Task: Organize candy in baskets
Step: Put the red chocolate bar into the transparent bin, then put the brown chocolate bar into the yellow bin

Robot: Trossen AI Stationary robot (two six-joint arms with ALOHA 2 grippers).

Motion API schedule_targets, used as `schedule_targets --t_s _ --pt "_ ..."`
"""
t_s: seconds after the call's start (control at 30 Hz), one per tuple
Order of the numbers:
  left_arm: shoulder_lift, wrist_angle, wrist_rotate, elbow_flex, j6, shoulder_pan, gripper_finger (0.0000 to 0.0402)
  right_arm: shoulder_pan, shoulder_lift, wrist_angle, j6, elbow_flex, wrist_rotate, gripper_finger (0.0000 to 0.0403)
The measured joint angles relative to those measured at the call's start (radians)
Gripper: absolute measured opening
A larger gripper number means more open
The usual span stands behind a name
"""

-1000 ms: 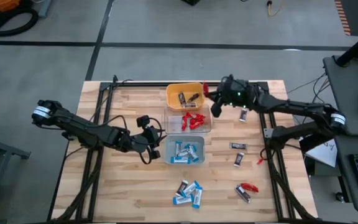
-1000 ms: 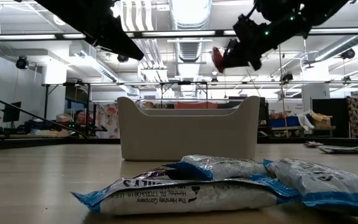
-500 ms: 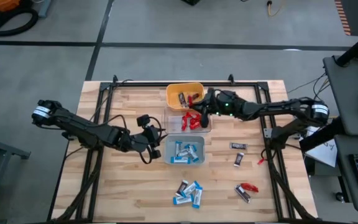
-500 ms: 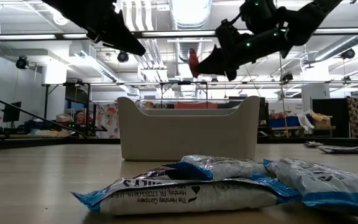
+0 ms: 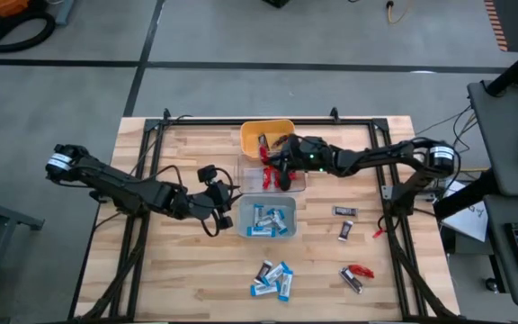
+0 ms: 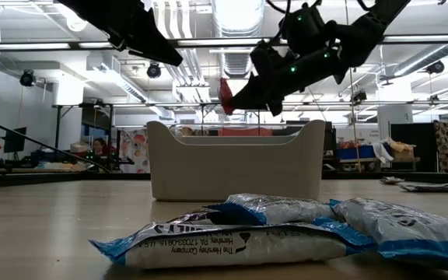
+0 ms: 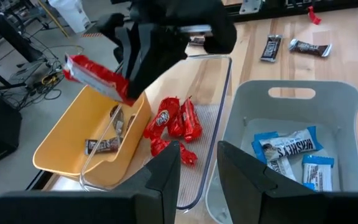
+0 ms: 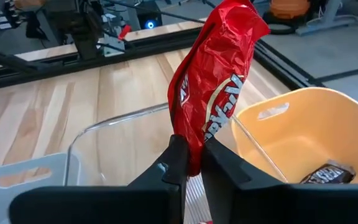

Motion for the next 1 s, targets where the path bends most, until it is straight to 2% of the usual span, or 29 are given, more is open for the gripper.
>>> schedule_targets --t_s 0.27,0.53,0.77,1.0 --pt "0.0 0.001 0.0 0.0 -0.001 0.0 0.0091 0.002 0.05 0.0 0.015 0.019 0.007 0.0096" --pt "0.0 -0.001 0.0 0.0 -0.005 0.0 0.0091 0.002 0.033 -0.044 0.039 0.019 0.007 0.0145" --pt "0.0 -0.004 0.001 0.0 -0.021 0.0 0.0091 0.006 -0.009 -0.115 0.094 0.019 0.006 0.0157" --pt "0.002 -0.003 0.001 0.0 -0.023 0.0 0.0091 0.004 -0.116 -0.306 0.149 0.018 0.008 0.0153"
